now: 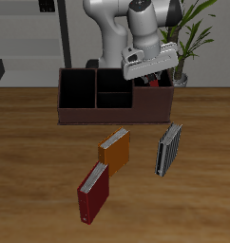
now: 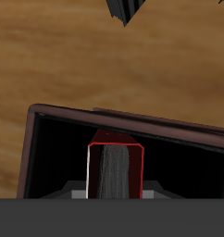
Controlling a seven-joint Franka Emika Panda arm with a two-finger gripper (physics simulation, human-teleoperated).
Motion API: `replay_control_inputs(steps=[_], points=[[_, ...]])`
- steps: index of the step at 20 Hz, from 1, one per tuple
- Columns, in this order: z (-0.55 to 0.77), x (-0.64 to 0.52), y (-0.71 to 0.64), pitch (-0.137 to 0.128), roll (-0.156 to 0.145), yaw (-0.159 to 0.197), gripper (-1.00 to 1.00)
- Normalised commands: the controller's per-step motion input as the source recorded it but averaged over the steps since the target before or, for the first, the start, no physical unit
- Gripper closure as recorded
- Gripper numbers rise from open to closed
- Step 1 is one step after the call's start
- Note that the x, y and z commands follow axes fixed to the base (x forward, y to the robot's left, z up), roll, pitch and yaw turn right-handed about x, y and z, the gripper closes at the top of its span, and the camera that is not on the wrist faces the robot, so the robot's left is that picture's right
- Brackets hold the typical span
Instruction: Place the right red book into the back desk caddy's right compartment
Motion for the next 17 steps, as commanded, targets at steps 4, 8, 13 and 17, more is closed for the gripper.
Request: replay_control_inputs(steps=[4,8,13,17], points=[[-0.23,-0.02,-0.05,0.081,0.046,-0.022,-1.0],[0.14,-0.03,-0.09,-0.008,-0.01,-0.021,-1.0],[0.13,-0.04,0.0,-0.022,0.006,0.003,-1.0],[0.12,0.02,0.0,-0.021,0.004,0.006,-1.0]])
